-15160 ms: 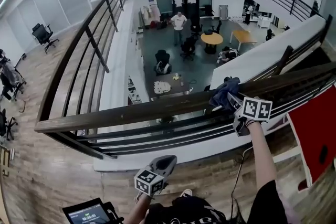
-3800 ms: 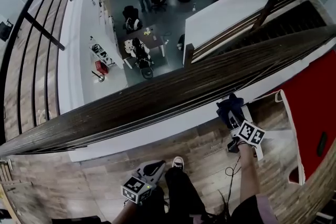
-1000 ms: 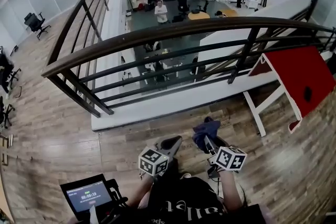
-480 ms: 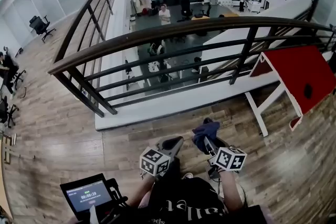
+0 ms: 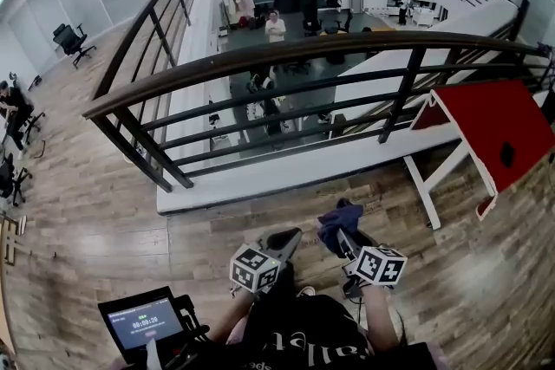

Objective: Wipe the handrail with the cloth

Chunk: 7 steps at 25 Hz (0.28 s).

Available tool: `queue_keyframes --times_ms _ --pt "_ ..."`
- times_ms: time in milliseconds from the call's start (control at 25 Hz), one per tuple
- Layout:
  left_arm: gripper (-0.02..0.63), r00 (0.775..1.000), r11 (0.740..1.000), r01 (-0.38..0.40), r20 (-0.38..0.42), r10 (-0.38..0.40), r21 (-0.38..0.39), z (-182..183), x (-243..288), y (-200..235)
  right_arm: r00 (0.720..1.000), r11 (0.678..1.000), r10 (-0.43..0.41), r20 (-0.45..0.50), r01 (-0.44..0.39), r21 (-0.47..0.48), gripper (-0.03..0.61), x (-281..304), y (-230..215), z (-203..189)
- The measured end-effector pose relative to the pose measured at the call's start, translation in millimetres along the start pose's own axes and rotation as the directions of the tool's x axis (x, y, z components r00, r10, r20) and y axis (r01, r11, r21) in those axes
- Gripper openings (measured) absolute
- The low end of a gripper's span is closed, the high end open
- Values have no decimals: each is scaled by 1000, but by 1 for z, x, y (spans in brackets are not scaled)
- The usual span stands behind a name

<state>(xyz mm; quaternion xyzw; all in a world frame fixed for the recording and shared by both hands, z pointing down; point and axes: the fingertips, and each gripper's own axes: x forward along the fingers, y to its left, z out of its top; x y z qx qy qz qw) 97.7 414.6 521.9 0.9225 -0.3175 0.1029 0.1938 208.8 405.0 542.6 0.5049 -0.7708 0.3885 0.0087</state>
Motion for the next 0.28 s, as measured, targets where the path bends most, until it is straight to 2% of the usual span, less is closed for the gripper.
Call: queue_keyframes --times_ms 280 --pt "5 1000 1000 -7 -5 7 2 -2 -1 -1 1000 1000 -15 6 15 23 104 -5 -9 2"
